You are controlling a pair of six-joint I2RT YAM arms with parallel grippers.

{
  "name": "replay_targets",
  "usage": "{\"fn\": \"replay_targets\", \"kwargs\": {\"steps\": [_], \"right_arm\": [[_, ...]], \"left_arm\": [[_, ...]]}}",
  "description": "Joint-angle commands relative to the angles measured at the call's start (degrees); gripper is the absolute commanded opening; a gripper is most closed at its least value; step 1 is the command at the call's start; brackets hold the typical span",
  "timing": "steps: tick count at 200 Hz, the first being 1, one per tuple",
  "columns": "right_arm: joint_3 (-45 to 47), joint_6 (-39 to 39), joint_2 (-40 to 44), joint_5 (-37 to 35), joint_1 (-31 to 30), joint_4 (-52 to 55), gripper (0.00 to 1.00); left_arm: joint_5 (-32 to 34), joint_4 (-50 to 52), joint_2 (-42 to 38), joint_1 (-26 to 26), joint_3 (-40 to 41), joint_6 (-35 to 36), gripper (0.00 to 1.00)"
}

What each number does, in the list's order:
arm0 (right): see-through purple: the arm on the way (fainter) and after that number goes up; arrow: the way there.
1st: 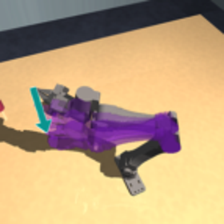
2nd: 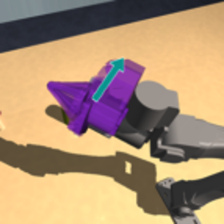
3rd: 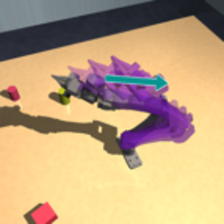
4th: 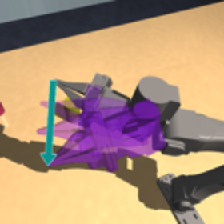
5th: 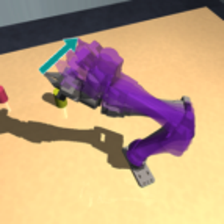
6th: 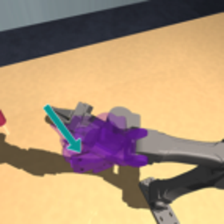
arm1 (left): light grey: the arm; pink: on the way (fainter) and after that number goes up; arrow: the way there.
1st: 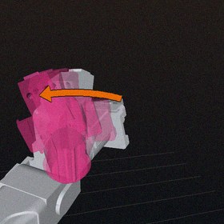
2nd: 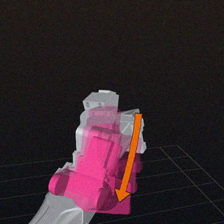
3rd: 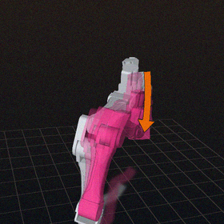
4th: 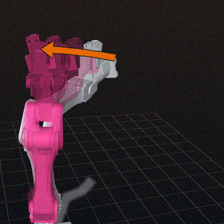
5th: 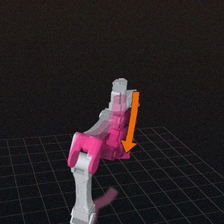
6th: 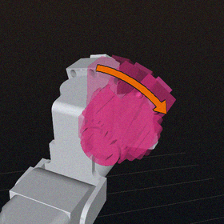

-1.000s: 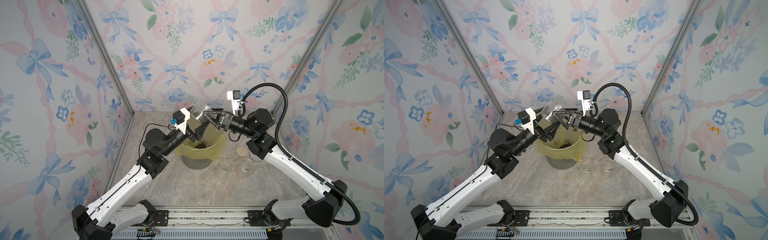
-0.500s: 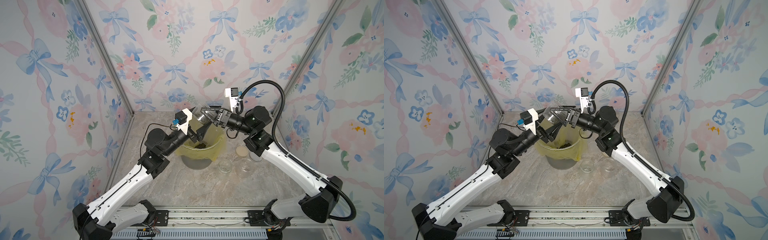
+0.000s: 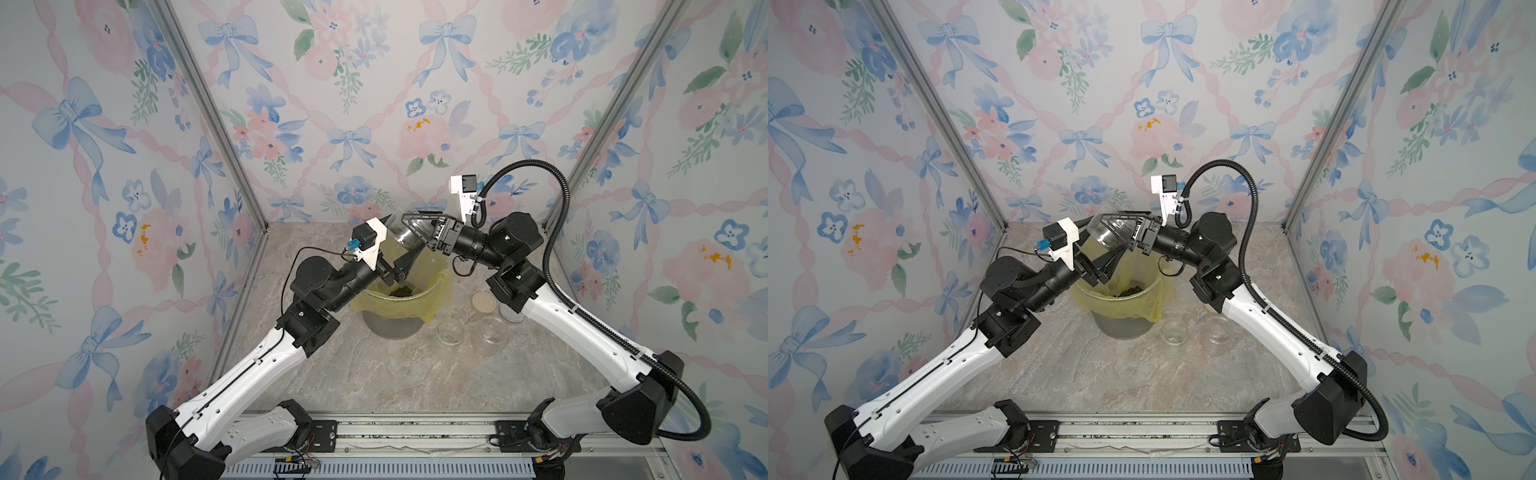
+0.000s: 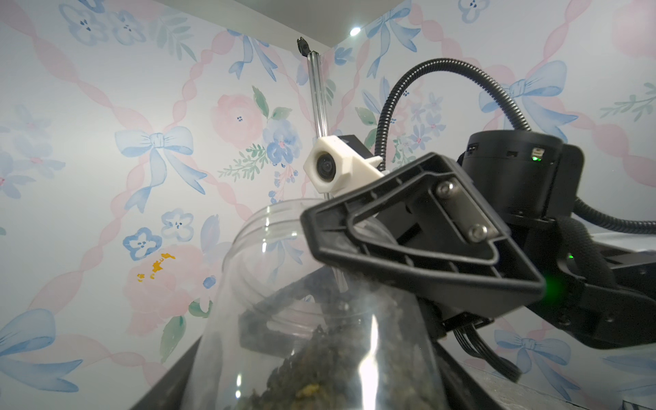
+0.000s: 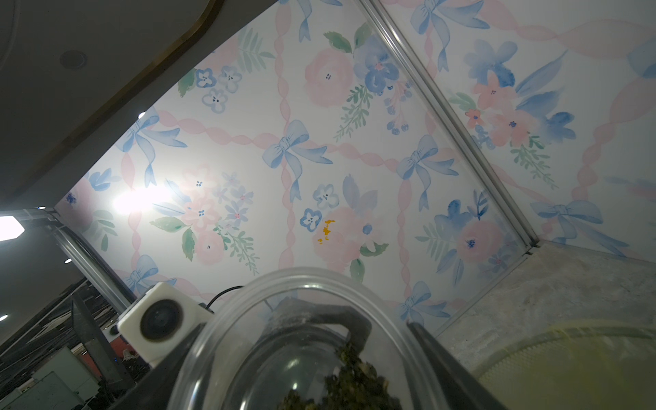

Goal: Empty moldy tea leaves from jars
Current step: Pour the moldy tea leaves from the jar into the trash bin.

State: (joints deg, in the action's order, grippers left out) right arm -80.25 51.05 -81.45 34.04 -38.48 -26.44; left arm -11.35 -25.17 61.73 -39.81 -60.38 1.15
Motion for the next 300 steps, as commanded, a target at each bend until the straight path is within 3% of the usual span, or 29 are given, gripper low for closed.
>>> {"fn": "replay_targets", "kwargs": {"steps": [1,26,75,128,199,233,300], "right_arm": [[0.0,1.0,0.5,-0.9,-0.4,-1.8,0.79],[0.3,1.5,0.4,-0.9,-0.3,-2.3,0.73],[0.9,2.2,0.4,-1.1,-0.3,-3.1,0.71],[1.1,4.0,0.5,-1.1,-0.2,-3.8,0.70],[1.0,7.1,0.2,-1.8,0.9,-3.8,0.63],[0.2,9.0,-0.6,-1.3,1.5,-3.5,0.62],[-3.4,13.8,-3.8,2.0,2.0,-2.9,0.62]], "left_arm": [[-0.2,-1.4,-0.1,-0.5,-0.6,1.9,0.49],[-0.2,-1.4,0.0,-0.5,-0.7,1.9,0.49],[0.2,-1.5,0.2,-0.6,-0.6,2.3,0.50],[1.4,-3.7,-0.6,-0.4,1.0,5.1,0.79],[1.6,-8.3,0.0,-0.5,3.8,8.6,0.93],[1.7,-12.6,0.2,-0.4,5.9,10.5,0.98],[0.6,-26.6,1.7,-0.4,9.8,14.0,0.98]]}}
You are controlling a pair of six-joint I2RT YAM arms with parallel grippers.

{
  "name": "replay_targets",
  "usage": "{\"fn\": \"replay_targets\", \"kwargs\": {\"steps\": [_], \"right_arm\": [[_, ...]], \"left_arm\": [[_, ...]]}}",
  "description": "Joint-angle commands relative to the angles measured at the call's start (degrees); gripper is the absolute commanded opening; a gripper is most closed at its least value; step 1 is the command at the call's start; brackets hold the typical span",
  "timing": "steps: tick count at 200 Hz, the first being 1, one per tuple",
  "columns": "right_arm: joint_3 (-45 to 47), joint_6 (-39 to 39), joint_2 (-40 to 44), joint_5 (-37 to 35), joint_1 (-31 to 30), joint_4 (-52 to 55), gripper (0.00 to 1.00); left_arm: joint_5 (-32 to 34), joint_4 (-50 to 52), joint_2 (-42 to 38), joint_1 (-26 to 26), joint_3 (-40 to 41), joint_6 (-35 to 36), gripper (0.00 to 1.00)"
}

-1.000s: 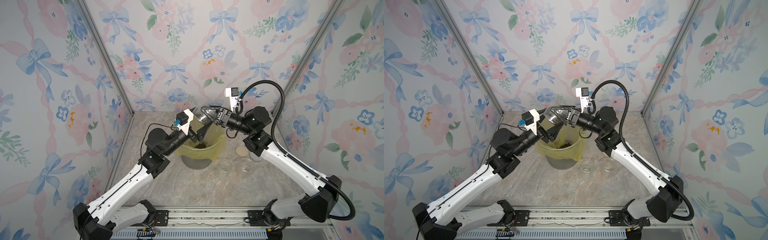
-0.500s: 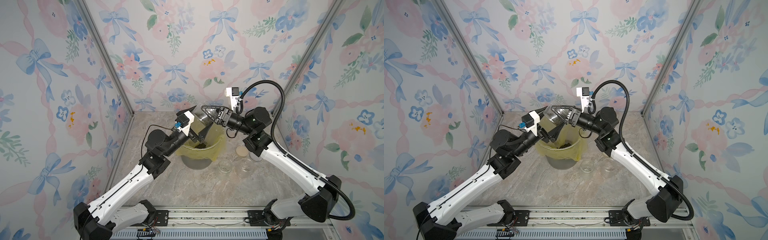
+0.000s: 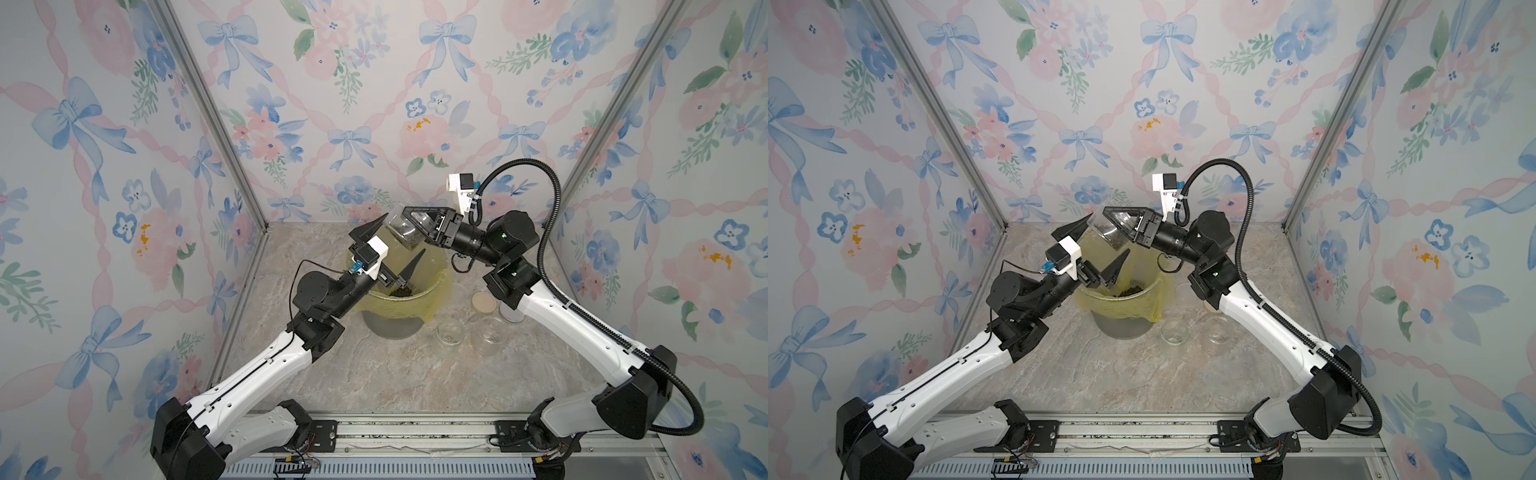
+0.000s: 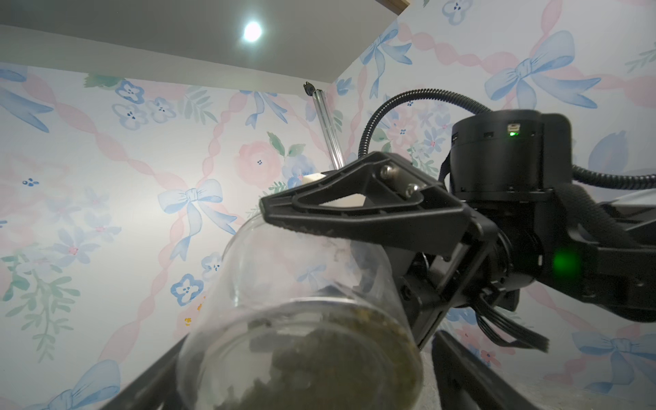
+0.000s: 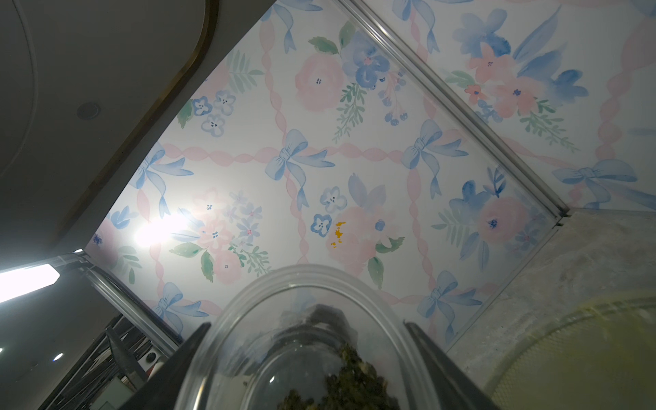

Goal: Empty moldy tea leaves from jars
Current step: Pour the moldy tea leaves from the jar into the trash bin.

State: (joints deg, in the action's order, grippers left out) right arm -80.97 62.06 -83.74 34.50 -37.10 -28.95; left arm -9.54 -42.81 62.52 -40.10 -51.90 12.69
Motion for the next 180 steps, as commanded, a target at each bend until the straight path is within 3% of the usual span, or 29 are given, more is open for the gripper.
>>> {"fn": "replay_targets", "kwargs": {"steps": [1,93,180], "right_arm": [[-2.8,2.8,-1.6,1.6,0.6,-0.3,0.62],[-8.7,4.6,-4.0,5.9,0.8,5.5,0.61],[-10.8,7.0,-5.8,8.4,0.3,5.1,0.61]], "left_arm": [[-1.1,-9.1,1.0,-0.2,1.4,2.5,0.98],[-1.0,-25.2,6.9,-0.1,3.1,3.7,0.98],[-2.4,-27.4,8.5,0.0,0.8,3.3,0.98]]}}
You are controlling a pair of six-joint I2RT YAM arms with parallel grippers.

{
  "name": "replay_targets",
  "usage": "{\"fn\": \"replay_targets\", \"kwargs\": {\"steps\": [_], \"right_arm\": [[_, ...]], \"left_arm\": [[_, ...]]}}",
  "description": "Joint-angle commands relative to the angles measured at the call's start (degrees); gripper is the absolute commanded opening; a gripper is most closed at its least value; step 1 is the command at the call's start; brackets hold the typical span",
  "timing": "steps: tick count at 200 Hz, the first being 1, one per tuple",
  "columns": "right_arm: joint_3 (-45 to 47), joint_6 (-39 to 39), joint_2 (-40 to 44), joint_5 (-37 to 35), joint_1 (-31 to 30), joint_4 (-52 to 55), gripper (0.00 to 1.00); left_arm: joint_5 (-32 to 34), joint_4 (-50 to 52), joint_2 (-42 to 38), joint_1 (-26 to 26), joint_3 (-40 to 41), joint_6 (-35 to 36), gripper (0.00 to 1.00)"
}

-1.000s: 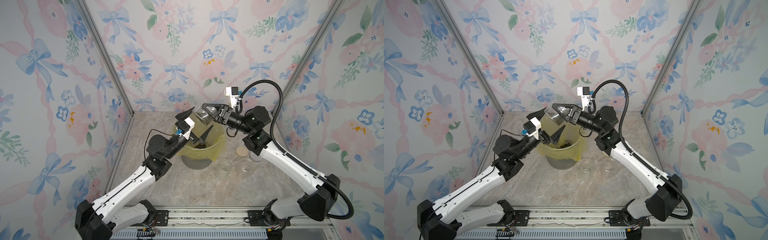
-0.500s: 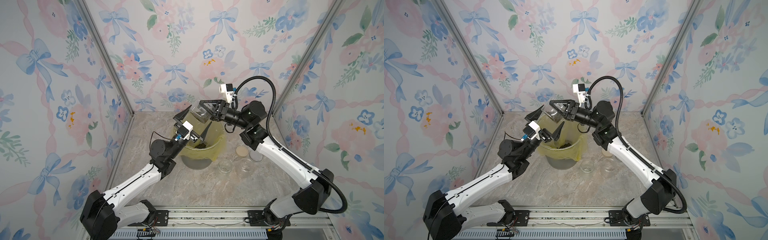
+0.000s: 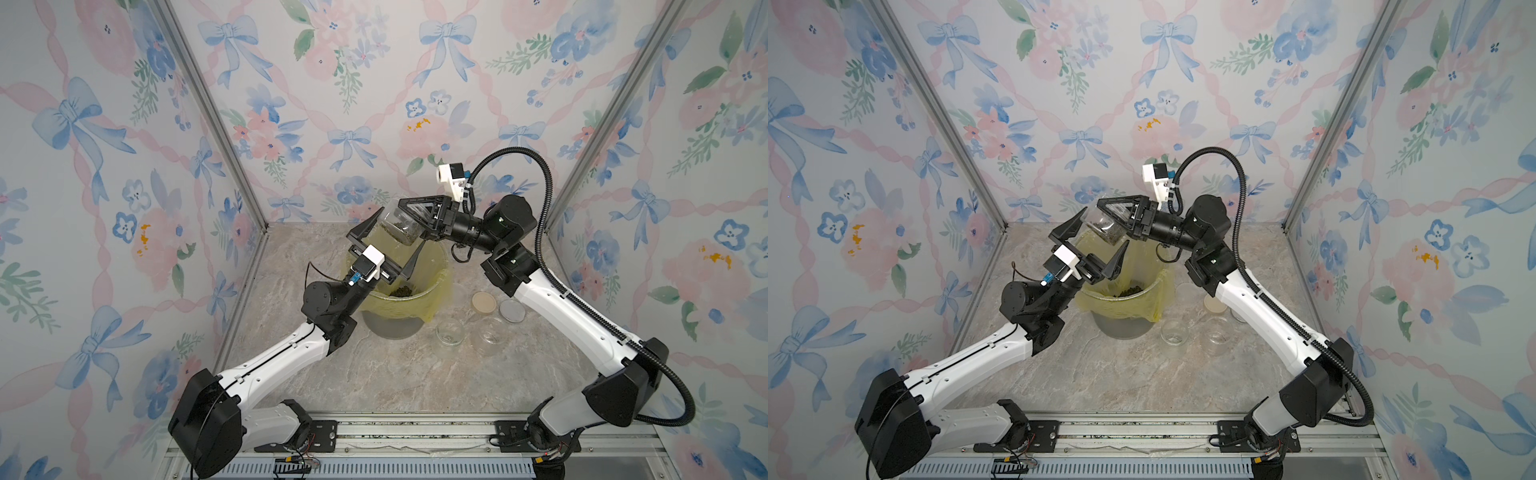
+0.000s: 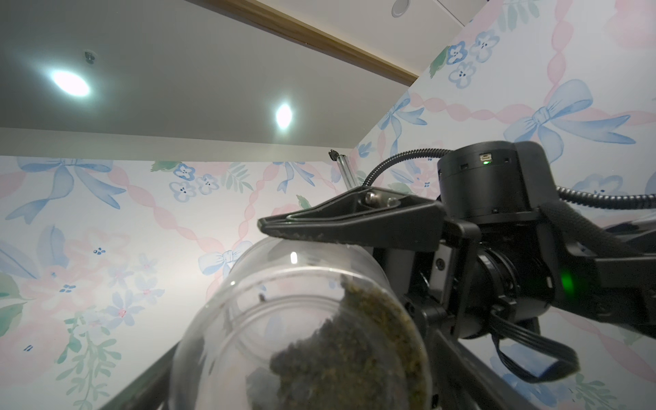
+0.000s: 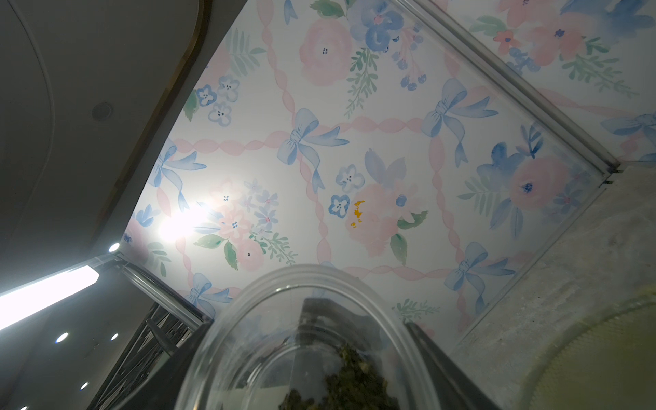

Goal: Empty moldy tea leaves from jars
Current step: Pour the moldy tea leaves from the jar into the trash bin.

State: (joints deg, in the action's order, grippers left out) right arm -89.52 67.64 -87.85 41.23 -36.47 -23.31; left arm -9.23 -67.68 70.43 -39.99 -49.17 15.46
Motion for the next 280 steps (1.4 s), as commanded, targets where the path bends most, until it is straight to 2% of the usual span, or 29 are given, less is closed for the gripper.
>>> {"fn": "replay_targets", "kwargs": {"steps": [1,87,115,134,171,194,240,280], "right_arm": [[-2.2,1.4,-1.8,1.6,-0.3,-0.5,0.61],[-1.3,1.8,-1.0,2.1,-0.5,-1.1,0.61],[-1.2,1.9,-1.0,2.0,-0.5,-1.3,0.61],[-1.0,2.1,-1.0,2.1,-0.6,-1.5,0.60],[-0.2,2.1,-0.9,2.1,-0.6,-2.5,0.62],[0.1,2.1,-1.0,2.1,-0.5,-3.1,0.67],[1.1,0.0,-0.2,2.1,-0.1,-3.3,0.89],[1.7,-0.5,-0.4,1.7,0.3,-3.2,0.96]], "left_arm": [[-2.7,-2.5,0.7,-0.1,-1.9,0.5,0.98],[-3.5,-1.7,2.5,-0.1,-4.0,-0.3,0.90],[-4.2,-1.7,2.6,-0.1,-3.8,-0.6,0.82],[-4.8,-1.3,2.4,-0.1,-3.9,-0.6,0.80],[-6.2,0.5,2.0,-0.1,-4.3,-0.7,0.67],[-6.6,1.1,1.7,0.0,-4.2,-0.4,0.57],[-6.0,2.5,0.7,0.0,-3.4,0.3,0.51],[-6.7,6.1,0.1,0.1,-3.7,0.9,0.45]]}}
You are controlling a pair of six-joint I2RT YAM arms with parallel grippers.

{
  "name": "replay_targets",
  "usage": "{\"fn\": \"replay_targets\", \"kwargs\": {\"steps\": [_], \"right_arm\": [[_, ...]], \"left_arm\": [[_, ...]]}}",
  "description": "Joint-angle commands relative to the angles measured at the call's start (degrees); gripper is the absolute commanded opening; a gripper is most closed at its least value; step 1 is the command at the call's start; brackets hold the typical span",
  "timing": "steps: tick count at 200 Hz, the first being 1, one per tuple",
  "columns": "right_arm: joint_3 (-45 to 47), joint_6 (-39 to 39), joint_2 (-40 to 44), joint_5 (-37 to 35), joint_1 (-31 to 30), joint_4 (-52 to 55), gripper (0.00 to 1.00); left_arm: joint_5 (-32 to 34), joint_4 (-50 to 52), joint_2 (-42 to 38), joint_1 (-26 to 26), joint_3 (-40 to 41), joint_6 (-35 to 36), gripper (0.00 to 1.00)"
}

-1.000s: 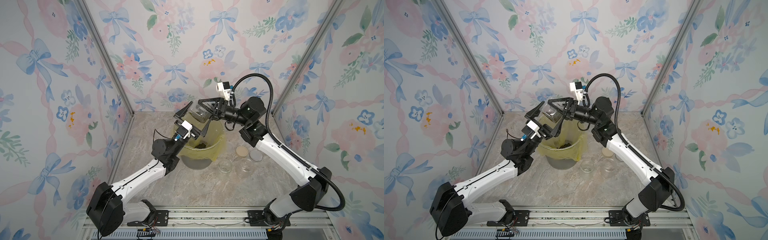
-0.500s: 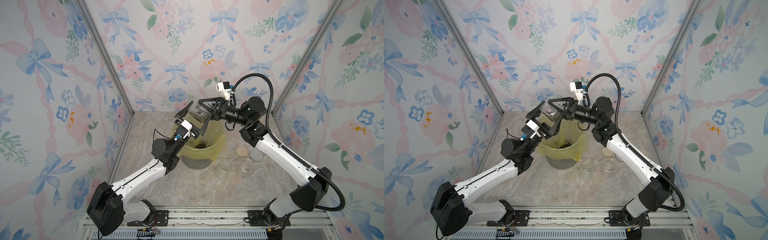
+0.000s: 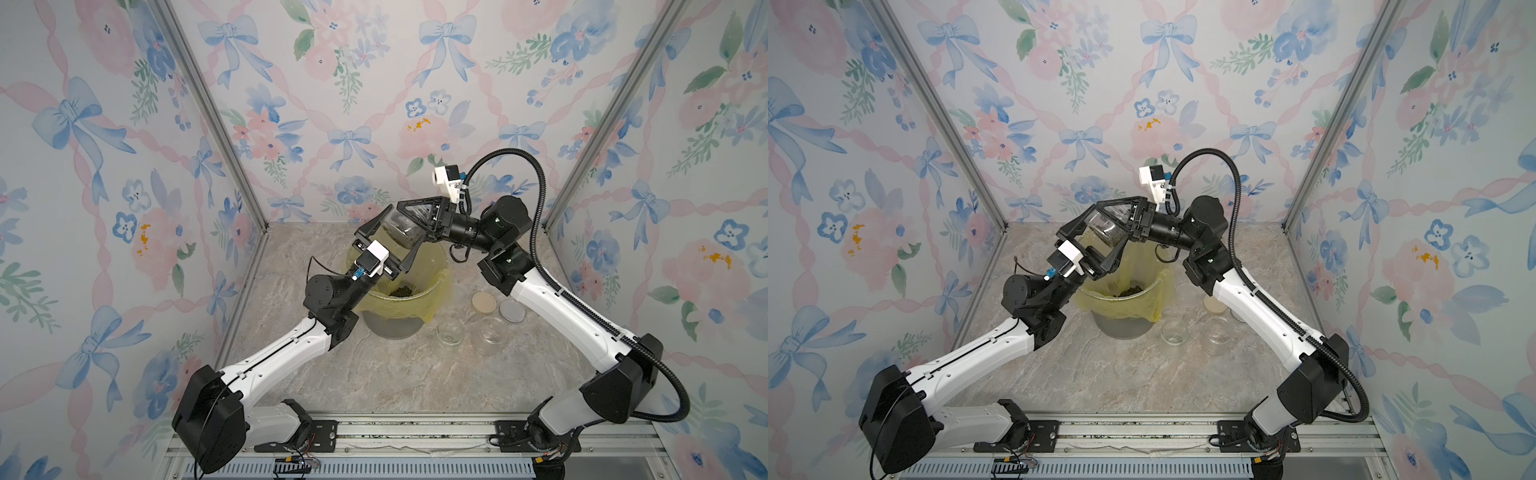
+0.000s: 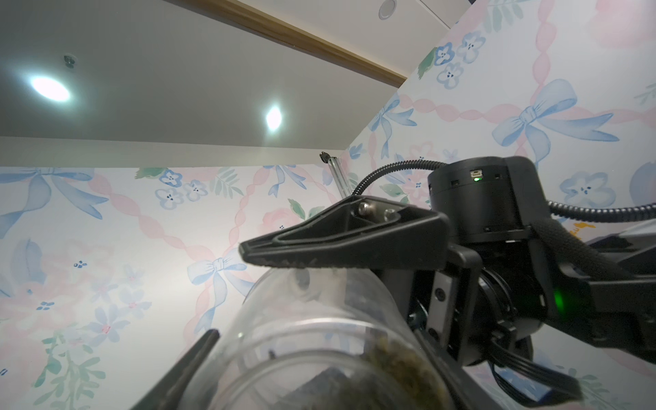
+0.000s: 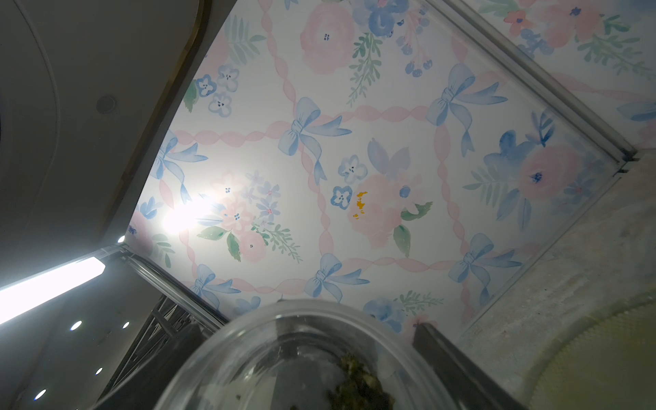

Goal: Empty moldy tea leaves from jars
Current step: Pour the moldy tea leaves from the jar into the trash bin.

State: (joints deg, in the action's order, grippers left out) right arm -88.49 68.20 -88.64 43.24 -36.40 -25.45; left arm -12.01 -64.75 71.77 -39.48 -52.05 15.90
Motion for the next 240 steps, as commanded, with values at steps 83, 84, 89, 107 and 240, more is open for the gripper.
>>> {"fn": "replay_targets", "kwargs": {"steps": [83,84,89,107,240], "right_arm": [[5.0,0.1,3.0,-0.7,4.6,-2.8,0.97],[5.2,0.1,3.1,-0.8,4.7,-2.9,0.97],[6.1,0.2,3.6,-0.7,5.2,-3.0,0.97],[9.9,0.5,6.0,-0.8,7.7,-3.4,0.96],[32.8,-19.6,29.2,-10.1,14.9,11.7,0.96]], "left_arm": [[-1.3,7.1,-3.1,0.9,-0.6,0.2,0.45],[-1.2,7.3,-3.1,0.9,-0.6,0.1,0.45],[-0.9,8.0,-3.4,1.0,-0.7,-0.1,0.45],[-0.2,10.2,-4.7,1.8,-0.5,-1.4,0.45],[7.7,36.6,-14.2,2.7,-0.6,-12.6,0.45]]}}
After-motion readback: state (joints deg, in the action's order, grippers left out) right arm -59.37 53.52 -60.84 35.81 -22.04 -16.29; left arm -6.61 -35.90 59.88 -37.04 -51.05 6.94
